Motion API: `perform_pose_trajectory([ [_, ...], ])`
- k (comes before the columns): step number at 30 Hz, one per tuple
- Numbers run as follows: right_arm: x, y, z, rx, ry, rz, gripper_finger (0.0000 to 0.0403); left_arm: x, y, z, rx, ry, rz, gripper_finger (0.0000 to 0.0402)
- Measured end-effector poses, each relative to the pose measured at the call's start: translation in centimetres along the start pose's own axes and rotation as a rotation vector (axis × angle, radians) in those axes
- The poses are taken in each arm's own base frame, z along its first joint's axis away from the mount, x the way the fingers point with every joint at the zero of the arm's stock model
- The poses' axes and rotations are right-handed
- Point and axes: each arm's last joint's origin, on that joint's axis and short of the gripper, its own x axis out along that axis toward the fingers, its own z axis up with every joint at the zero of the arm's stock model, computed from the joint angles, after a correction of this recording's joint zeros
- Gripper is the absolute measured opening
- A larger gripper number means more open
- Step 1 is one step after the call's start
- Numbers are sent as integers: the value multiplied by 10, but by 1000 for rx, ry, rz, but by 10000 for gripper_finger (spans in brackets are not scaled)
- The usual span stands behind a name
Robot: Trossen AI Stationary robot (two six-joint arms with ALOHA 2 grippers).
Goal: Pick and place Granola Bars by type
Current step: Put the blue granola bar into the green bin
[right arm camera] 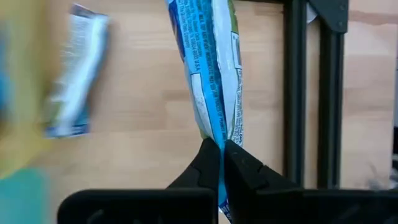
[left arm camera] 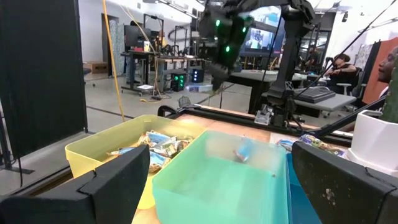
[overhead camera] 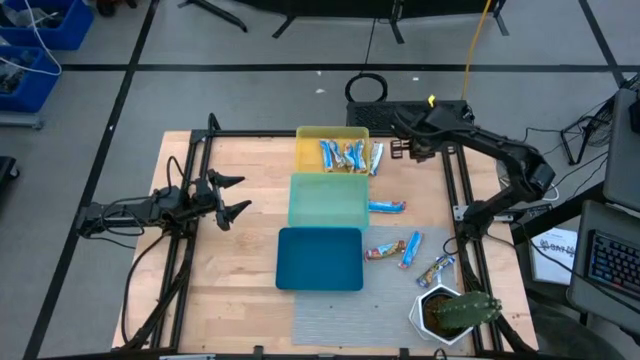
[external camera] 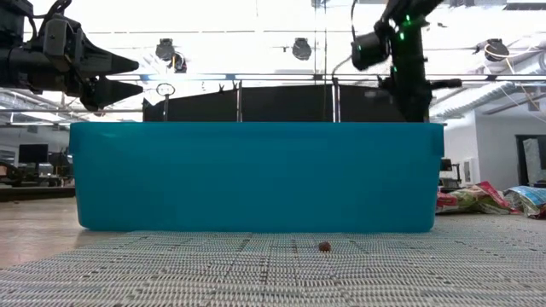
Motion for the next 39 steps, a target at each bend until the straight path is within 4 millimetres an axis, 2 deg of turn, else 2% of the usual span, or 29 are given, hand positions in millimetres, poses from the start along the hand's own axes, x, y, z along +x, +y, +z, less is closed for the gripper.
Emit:
perform_pose_trajectory([
  [11, -66, 0, -15, 39, 66, 59, 0, 0, 0, 0, 0, 0, 0, 392],
  [18, -105, 4, -20, 96, 45, 213, 0, 0, 0, 0, 0, 0, 0, 392],
  [25, -127, 18, -35, 107, 55, 294, 0, 0, 0, 0, 0, 0, 0, 392],
  [31, -135, 49, -58, 70, 59, 330, 0, 0, 0, 0, 0, 0, 0, 392],
  [39, -116, 127, -101, -7, 64, 410, 0, 0, 0, 0, 0, 0, 0, 392],
])
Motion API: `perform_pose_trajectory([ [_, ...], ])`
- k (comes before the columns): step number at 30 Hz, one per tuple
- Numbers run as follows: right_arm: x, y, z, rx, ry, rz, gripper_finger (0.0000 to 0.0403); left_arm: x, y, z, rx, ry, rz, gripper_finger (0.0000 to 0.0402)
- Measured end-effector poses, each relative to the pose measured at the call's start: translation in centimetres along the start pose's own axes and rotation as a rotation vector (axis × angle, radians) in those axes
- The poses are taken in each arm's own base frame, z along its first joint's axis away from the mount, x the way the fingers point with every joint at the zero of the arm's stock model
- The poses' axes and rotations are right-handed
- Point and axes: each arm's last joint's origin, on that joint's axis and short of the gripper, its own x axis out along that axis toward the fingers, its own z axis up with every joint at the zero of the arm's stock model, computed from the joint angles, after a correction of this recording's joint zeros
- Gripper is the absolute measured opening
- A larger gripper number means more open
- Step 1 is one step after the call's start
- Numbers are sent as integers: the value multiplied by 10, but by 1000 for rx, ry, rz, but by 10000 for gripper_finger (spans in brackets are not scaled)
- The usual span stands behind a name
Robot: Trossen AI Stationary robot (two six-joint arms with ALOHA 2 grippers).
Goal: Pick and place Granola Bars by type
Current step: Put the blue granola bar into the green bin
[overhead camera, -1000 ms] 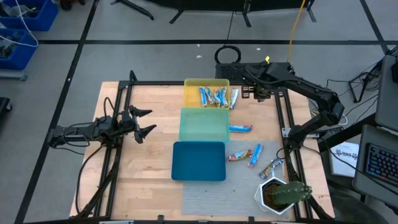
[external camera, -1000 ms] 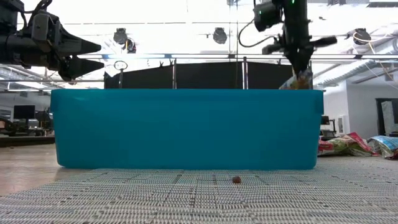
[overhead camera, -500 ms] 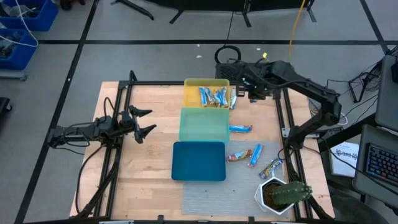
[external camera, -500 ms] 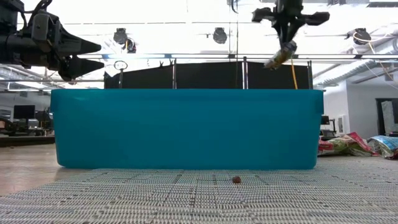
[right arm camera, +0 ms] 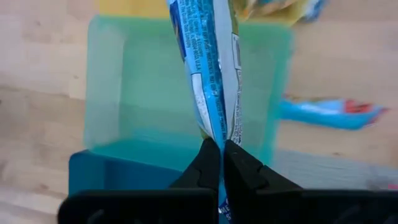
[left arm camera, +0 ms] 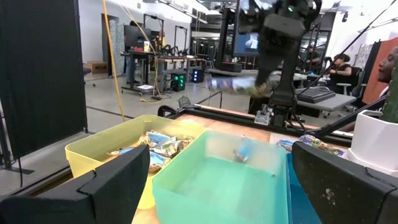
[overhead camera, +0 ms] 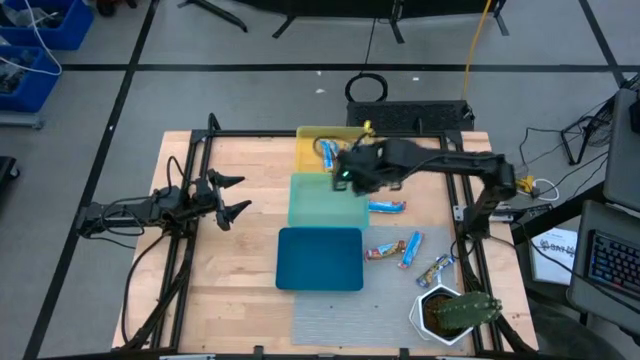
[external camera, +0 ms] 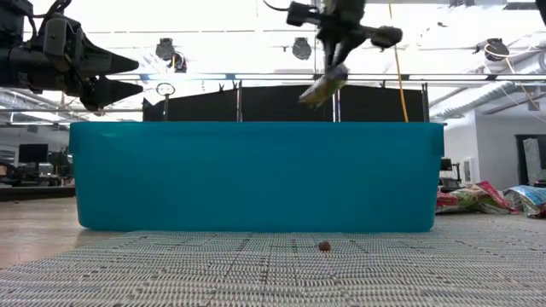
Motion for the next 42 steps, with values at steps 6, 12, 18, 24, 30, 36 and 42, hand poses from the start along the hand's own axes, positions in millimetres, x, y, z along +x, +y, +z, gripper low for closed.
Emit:
perform_pose_trajectory([
  [6, 34, 20, -22, 9, -10, -62, 0, 0, 0, 0, 0, 0, 0, 392],
  [12, 54, 26, -30, 1, -2, -111, 0, 0, 0, 0, 0, 0, 0, 392],
  [18, 81, 23, -36, 12, 53, -130, 0, 0, 0, 0, 0, 0, 0, 392],
  [24, 107, 10, -43, 31, 83, -183, 0, 0, 0, 0, 0, 0, 0, 392],
  [30, 127, -2, -41, 39, 91, -218, 0, 0, 0, 0, 0, 0, 0, 392],
  [36, 144, -8, -39, 45, 126, -195, 0, 0, 0, 0, 0, 0, 0, 392],
  [42, 148, -9, -36, 47, 133, -176, 17, 0, 0, 0, 0, 0, 0, 392],
])
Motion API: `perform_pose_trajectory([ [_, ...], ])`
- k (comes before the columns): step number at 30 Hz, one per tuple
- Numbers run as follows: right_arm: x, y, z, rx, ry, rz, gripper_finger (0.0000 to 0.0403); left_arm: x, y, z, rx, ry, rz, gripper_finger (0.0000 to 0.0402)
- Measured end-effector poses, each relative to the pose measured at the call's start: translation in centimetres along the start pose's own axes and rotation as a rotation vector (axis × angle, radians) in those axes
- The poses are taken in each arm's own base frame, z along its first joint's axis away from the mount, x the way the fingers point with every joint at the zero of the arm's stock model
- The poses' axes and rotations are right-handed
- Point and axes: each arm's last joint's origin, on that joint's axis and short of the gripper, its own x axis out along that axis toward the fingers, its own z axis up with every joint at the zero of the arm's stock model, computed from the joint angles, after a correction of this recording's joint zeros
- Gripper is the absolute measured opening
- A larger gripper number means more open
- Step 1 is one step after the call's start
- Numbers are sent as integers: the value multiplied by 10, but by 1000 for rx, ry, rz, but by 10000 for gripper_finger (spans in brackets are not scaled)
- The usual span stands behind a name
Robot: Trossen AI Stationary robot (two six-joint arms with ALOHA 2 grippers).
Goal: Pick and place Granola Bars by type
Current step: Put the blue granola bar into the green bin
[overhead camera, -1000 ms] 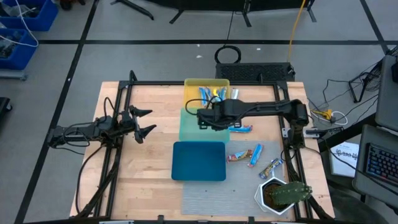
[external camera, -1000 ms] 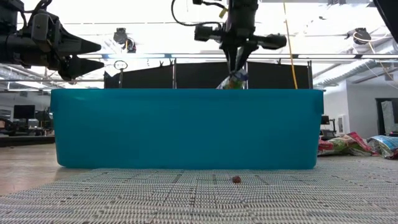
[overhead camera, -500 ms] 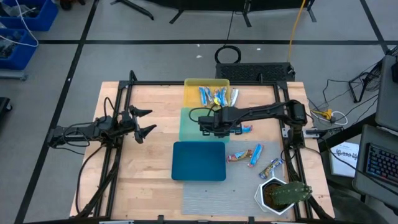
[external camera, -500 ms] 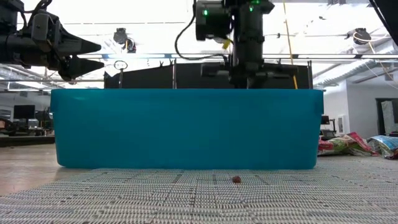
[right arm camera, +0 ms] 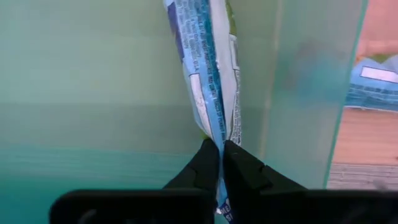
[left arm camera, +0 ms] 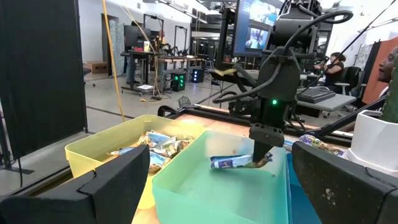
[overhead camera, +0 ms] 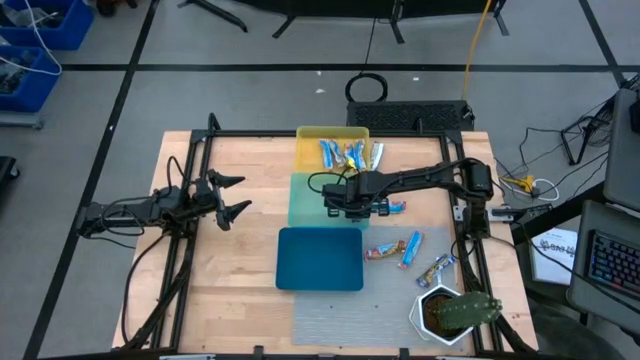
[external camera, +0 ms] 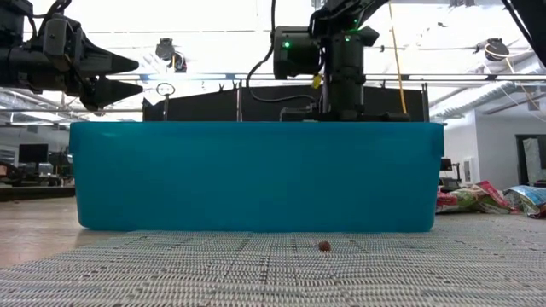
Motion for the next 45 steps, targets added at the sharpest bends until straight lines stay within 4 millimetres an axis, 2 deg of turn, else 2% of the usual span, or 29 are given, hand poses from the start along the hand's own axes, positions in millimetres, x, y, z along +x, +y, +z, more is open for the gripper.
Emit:
perform_pose_trajectory([
  [11, -3, -7, 0, -44, 0, -58, 128, 0, 0, 0, 0, 0, 0, 392],
  [16, -17, -11, 3, -115, -67, -33, 170, 0, 0, 0, 0, 0, 0, 392],
  [21, -33, -18, 9, -216, -113, -22, 192, 0, 0, 0, 0, 0, 0, 392],
  [26, -54, -27, 18, -462, -127, 10, 202, 0, 0, 0, 0, 0, 0, 392],
  [32, -85, -48, 26, -745, -155, 33, 203, 0, 0, 0, 0, 0, 0, 392],
  [37, -116, -70, 29, -896, -193, 94, 209, 0, 0, 0, 0, 0, 0, 392],
  [40, -133, -84, 27, -1048, -194, 136, 215, 0, 0, 0, 0, 0, 0, 392],
  [45, -149, -114, 21, -1288, -131, 78, 231, 0, 0, 0, 0, -1, 0, 392],
])
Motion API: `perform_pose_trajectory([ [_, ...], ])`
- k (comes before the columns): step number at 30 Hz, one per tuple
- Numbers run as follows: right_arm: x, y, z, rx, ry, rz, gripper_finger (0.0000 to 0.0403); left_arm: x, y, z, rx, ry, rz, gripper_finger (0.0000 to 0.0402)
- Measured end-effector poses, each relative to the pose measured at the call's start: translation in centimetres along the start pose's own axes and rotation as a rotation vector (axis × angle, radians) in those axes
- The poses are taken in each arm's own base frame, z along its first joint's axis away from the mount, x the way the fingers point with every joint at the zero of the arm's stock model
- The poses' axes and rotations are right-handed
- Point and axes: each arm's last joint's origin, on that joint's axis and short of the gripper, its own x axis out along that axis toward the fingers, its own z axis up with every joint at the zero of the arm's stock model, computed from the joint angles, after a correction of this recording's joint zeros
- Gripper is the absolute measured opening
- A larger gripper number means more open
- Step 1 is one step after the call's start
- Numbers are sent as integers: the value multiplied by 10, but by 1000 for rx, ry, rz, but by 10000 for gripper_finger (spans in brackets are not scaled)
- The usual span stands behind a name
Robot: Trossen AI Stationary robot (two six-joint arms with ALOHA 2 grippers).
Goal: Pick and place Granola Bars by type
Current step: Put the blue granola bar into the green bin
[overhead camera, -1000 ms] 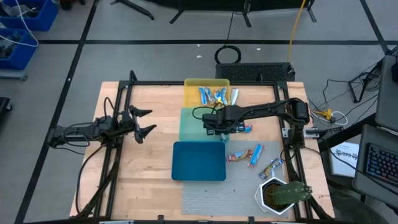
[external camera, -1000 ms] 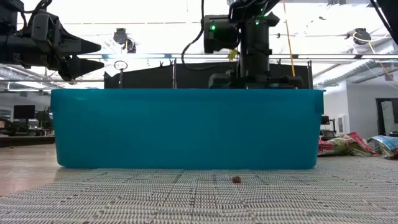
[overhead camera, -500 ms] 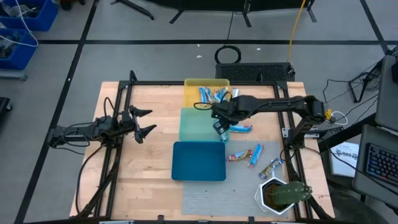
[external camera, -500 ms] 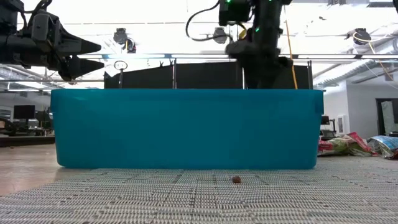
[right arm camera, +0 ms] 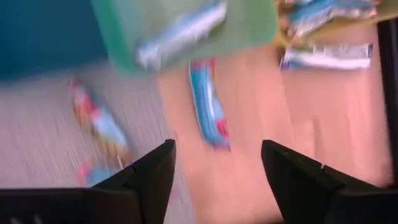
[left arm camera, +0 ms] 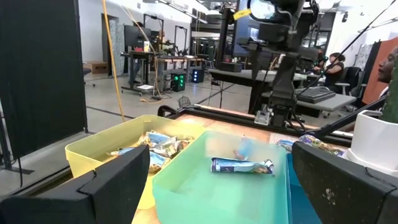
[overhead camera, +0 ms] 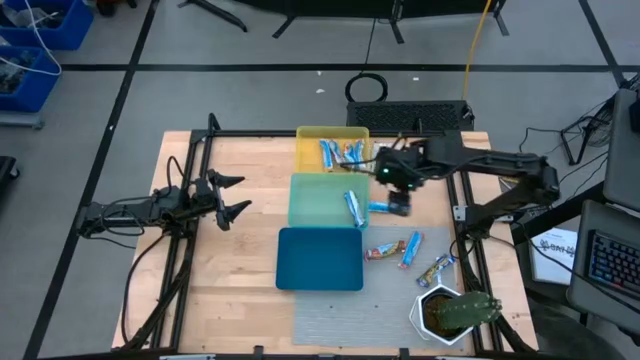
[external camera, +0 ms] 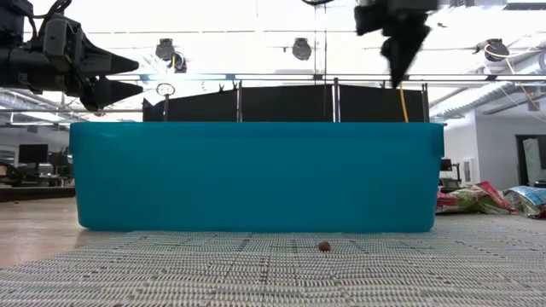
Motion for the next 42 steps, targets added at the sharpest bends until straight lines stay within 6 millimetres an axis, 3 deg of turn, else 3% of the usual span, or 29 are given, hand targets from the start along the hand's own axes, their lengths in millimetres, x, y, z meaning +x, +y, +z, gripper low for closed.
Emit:
perform_pose_trajectory([
  [6, -17, -2, -32, -215, 154, 62, 276, 0, 0, 0, 0, 0, 0, 392],
  [12, -34, 5, -55, -378, 65, 216, 319, 0, 0, 0, 0, 0, 0, 392],
  [18, -37, 23, -86, -611, 33, 242, 331, 0, 0, 0, 0, 1, 0, 392],
  [30, 32, 64, -138, -807, 268, 251, 331, 0, 0, 0, 0, 0, 0, 392],
  [42, 67, 89, -145, -820, 215, 257, 333, 0, 0, 0, 1, 1, 0, 392],
])
